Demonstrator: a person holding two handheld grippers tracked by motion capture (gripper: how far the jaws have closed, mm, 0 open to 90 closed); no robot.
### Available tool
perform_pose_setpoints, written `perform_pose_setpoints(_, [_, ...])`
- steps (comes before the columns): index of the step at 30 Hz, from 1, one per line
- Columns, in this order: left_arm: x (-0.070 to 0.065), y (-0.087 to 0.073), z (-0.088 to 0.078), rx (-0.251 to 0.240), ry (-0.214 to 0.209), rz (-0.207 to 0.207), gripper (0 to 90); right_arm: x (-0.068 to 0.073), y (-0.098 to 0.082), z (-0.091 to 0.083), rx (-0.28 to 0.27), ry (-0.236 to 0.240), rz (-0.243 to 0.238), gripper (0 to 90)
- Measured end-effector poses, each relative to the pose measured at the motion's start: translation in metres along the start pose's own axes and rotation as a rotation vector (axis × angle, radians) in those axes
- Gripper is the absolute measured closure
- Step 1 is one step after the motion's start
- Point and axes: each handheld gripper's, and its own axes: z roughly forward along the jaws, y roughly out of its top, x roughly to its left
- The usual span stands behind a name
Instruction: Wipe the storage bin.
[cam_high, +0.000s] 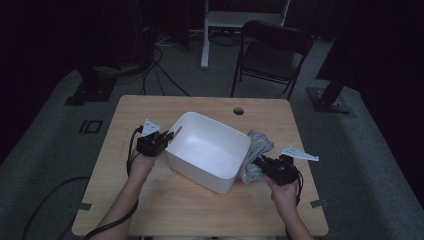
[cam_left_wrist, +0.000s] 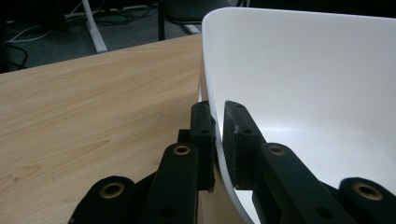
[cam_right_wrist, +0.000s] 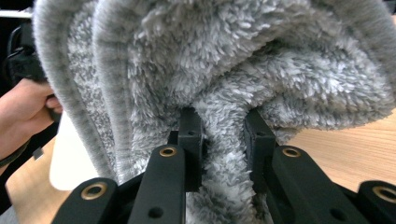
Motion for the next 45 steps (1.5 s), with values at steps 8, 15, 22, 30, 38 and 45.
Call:
perform_pose_setpoints(8, [-0.001,0.0,0.001,0.004,-0.003,0.013,82.5,0.001,-0.006,0.017,0.017,0.009,-0.004,74.0])
perform_pose_setpoints(15, [-0.002,0.0,0.0,0.002,0.004,0.01,82.6,0.002,-0.011,0.019,0.032,-0.013,-0.011,74.2])
perform_pose_setpoints(22, [-0.002,0.0,0.0,0.002,0.005,0.008,82.4,0.0,-0.013,0.02,0.06,-0.013,-0.01,74.2])
perform_pose_setpoints(30, [-0.003,0.0,0.0,0.004,-0.004,0.015,82.5,0.005,-0.016,0.016,0.04,0.003,-0.028,74.1])
perform_pose_setpoints(38, [-0.002,0.0,0.0,0.005,0.013,-0.003,81.6,-0.005,-0.017,0.026,0.104,-0.03,-0.011,73.8])
perform_pose_setpoints(45, [-0.002,0.0,0.0,0.005,0.01,-0.006,81.8,0.001,-0.006,-0.003,0.013,0.003,-0.003,73.8])
